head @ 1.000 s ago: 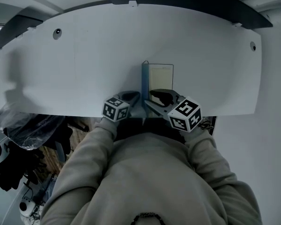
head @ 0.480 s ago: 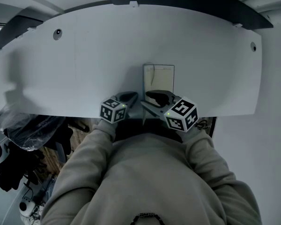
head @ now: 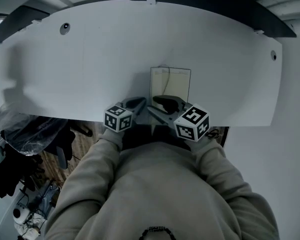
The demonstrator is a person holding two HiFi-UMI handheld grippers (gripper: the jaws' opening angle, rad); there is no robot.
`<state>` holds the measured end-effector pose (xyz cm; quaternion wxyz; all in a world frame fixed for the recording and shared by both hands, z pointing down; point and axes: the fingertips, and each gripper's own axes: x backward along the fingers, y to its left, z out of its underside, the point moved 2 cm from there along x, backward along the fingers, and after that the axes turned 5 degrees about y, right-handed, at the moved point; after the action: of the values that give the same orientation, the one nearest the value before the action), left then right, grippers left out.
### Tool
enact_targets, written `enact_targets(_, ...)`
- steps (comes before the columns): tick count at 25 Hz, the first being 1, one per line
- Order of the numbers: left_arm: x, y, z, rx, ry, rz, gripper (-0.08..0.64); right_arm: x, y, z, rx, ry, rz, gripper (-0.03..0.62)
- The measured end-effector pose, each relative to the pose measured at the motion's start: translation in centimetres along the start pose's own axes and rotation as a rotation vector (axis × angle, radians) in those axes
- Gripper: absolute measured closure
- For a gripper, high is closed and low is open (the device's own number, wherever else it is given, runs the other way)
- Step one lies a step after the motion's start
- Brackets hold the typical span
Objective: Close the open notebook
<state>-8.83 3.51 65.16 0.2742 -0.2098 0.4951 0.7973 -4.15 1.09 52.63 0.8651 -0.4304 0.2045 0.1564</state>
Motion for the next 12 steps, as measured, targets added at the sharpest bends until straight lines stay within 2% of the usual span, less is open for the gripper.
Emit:
enact_targets(5,1.4,1.3,2.0,0.071,0.017,-0.021,0.558,-2.0,0.8,1.3,-0.003,0.05,-0.037,0.43)
enact_targets(8,3.0,1.9,2.8,0.139,-0.033,-0.042,0.558,-3.1,1.0,2.2,0.017,0.085,-0.053,0.43)
enact_targets(12,5.3,2.9,3.5,0.191,-0.094,-0.077,0.558,-4.3,0.7,1.4,0.015,0.061,-0.077,0.43)
